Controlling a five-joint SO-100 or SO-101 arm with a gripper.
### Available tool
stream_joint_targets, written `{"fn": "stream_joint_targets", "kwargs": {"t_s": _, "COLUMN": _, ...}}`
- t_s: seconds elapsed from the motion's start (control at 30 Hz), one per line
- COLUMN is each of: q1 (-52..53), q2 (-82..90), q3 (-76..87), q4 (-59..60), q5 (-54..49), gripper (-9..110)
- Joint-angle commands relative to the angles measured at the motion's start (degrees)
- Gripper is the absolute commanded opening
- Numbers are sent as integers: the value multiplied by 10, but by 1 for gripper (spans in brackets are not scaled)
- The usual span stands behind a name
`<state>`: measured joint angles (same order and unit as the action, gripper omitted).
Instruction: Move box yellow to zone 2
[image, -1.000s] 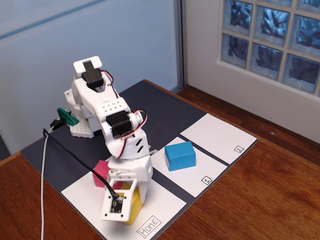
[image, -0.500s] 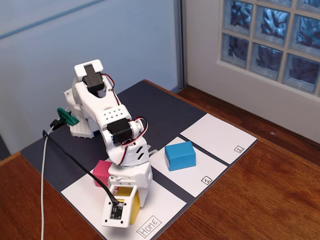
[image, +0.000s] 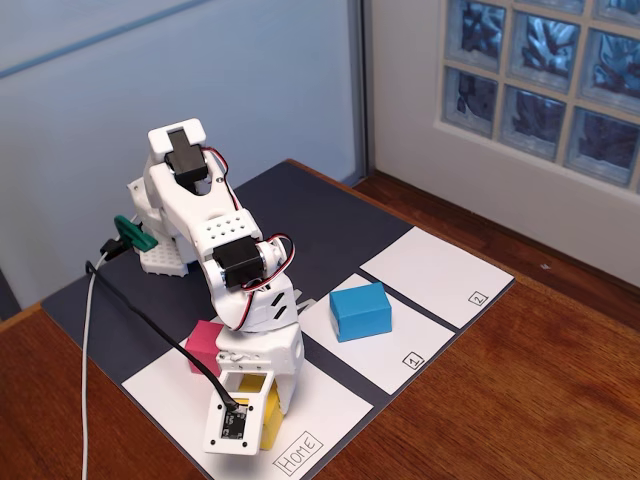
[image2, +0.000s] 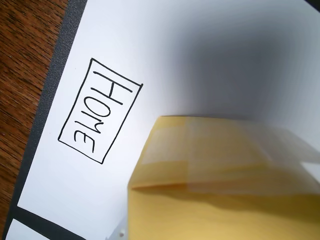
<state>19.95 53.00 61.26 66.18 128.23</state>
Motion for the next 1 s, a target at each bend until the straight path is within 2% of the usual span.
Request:
{"fn": "stream_joint_targets", "kwargs": {"t_s": 0.0, "q1": 6, "q2": 15, "q3": -16, "q4": -5, "q5": -8, "gripper": -1}}
{"fn": "stream_joint_targets", "kwargs": {"t_s": 0.4, "q1": 1, "q2": 98, "q3": -14, "q4": 1, "q5": -44, "gripper": -1}}
{"fn": "stream_joint_targets", "kwargs": {"t_s": 0.97, "q1": -26, "q2": 265, "q3": 54, "q4": 1, "q5": -187, "gripper": -1}}
